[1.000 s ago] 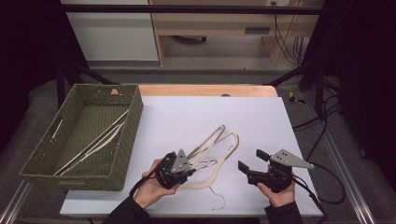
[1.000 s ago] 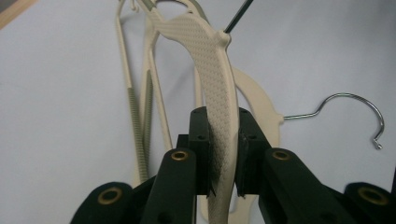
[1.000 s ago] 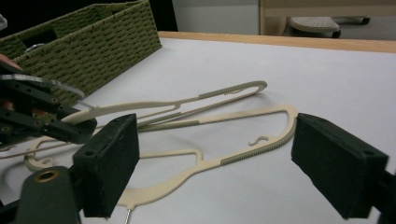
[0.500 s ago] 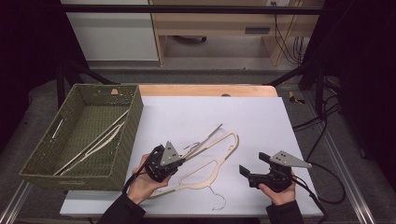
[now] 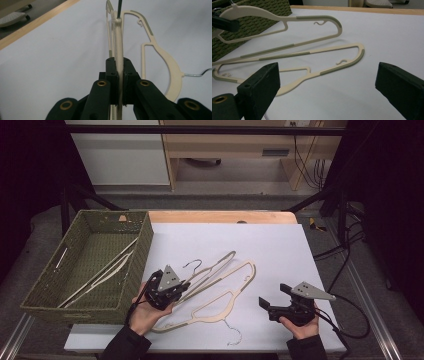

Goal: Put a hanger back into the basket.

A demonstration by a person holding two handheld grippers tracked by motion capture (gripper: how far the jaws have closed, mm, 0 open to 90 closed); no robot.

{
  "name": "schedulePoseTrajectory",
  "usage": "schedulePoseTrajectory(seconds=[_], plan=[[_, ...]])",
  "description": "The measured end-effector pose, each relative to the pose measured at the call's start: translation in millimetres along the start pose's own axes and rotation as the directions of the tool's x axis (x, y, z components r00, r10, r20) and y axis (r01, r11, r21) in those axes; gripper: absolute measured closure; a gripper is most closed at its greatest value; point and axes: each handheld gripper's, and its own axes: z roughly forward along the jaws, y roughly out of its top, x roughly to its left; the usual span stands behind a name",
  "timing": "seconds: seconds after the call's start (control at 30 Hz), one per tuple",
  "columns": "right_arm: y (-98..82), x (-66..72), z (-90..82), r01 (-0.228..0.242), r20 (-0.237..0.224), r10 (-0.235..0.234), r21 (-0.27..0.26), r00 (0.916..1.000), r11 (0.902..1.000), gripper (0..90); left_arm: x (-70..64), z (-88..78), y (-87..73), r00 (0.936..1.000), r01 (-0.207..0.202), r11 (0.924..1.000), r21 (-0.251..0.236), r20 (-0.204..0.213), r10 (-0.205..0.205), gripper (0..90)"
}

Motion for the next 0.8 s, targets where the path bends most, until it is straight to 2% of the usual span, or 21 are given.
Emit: schedulePoseTrajectory(seconds=[0.2, 0.37, 0.7, 0.8], plan=[[0.6, -2.2, -3.2, 0.001, -0.002, -0.001, -0.009, 1.0, 1.0, 6.2, 1.0, -19.0, 7.9, 0.9997, 0.012, 0.9981, -0.061, 0.021, -0.011, 85.9], [1.3, -4.5, -5.4, 0.001, 0.006, -0.001, -0.016, 1.0, 0.9999, 6.0, 1.7, -38.2, 16.7, 0.9992, 0.014, 0.993, -0.118, 0.038, -0.01, 85.9], [2.2, -6.6, -8.6, 0.014, 0.012, -0.014, -0.024, 0.9998, 0.9996, 5.3, 4.3, -71.2, 33.5, 0.9986, 0.003, 0.984, -0.178, 0.052, 0.007, 85.8], [2.7, -7.2, -9.8, 0.015, 0.014, -0.014, -0.026, 0.9998, 0.9996, 5.0, 9.7, -82.6, 41.4, 0.9992, -0.008, 0.983, -0.184, 0.037, 0.015, 85.8]])
